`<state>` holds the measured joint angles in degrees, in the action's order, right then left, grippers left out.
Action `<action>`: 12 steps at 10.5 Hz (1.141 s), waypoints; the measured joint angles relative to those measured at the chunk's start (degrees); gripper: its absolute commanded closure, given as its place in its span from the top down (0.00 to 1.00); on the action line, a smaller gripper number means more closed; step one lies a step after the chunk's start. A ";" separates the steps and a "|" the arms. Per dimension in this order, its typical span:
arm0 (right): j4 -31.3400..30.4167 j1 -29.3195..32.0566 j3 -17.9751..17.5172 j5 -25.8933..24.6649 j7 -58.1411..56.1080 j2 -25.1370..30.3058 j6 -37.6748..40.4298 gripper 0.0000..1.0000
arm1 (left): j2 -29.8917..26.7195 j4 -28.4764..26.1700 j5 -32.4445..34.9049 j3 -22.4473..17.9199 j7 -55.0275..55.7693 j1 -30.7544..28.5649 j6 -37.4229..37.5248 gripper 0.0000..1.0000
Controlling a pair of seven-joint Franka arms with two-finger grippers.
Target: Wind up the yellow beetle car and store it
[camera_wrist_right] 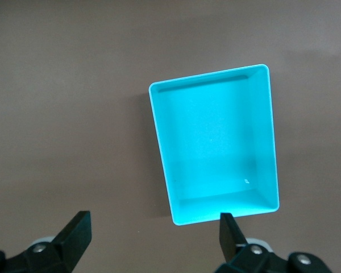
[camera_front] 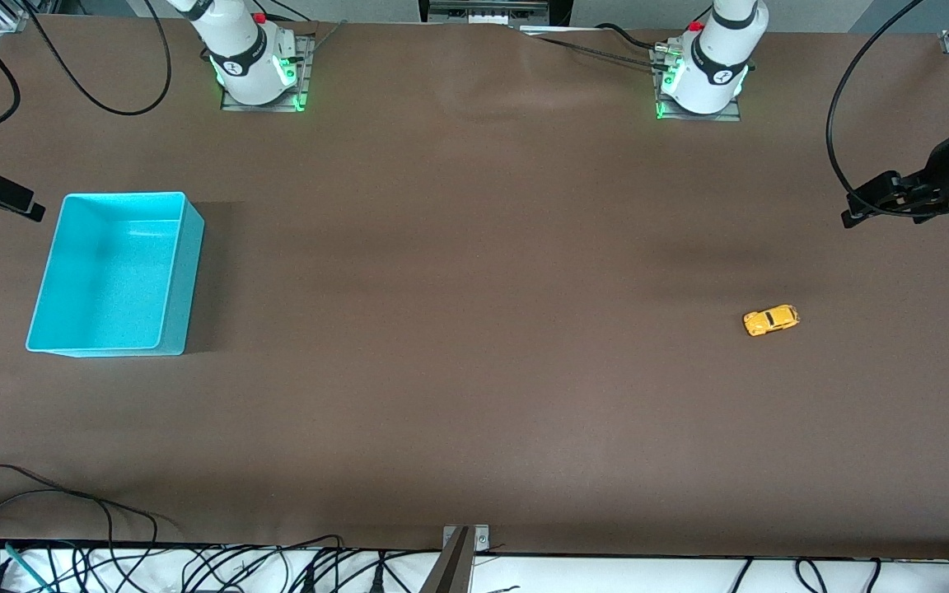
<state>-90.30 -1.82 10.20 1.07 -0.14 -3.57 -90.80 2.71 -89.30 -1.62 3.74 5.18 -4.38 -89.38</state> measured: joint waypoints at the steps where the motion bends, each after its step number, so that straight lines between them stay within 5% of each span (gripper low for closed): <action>1: 0.00 0.00 0.00 0.00 0.22 0.00 0.04 1.00 | 0.00 0.00 0.00 0.00 0.00 0.00 0.00 1.00; 12: 0.00 0.12 0.32 0.00 2.48 -1.06 0.45 1.00 | 0.00 0.00 0.00 0.00 0.00 0.00 0.02 1.00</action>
<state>-90.30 -1.70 10.52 1.07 2.34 -4.64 -90.35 2.71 -89.30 -1.62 3.74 5.18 -4.38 -89.36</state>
